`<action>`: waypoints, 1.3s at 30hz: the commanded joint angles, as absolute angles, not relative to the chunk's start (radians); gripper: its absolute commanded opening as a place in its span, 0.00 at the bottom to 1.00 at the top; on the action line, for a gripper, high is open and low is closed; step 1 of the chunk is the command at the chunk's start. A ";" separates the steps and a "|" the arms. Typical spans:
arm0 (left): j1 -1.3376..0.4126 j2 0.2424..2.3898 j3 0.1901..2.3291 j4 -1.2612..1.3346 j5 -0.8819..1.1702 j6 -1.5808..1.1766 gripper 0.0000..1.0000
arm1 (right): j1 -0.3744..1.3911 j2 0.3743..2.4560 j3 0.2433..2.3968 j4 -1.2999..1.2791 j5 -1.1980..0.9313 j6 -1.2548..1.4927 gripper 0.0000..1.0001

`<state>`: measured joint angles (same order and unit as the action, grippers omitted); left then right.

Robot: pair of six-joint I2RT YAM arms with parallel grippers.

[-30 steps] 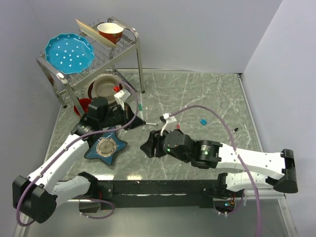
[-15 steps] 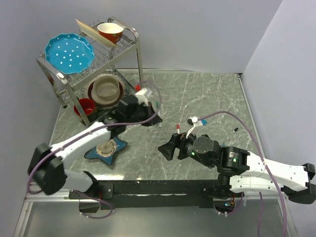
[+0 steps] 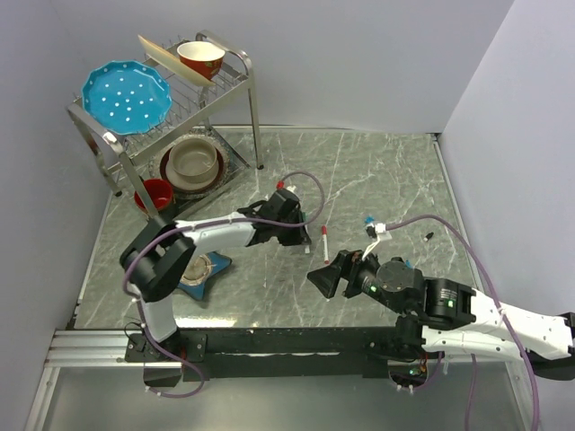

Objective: Insert the pens into the pen caps

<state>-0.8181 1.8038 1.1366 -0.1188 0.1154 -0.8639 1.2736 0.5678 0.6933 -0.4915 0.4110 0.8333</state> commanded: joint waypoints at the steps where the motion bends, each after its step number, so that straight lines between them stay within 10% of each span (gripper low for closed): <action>1: -0.847 1.845 1.204 -0.144 0.086 -0.914 0.18 | 1.272 0.545 0.686 -0.492 0.445 0.861 0.95; 12: -0.862 1.899 1.187 -0.150 0.089 -0.968 0.26 | 1.272 0.552 0.696 -0.514 0.434 0.879 0.95; 26: -0.862 1.524 1.141 -0.254 -0.121 -0.881 0.98 | 1.272 0.621 0.724 -0.450 0.416 0.853 0.95; 39: -0.834 1.059 1.002 -0.491 -0.471 -0.724 0.99 | 1.019 0.903 0.893 -0.460 0.417 0.753 0.95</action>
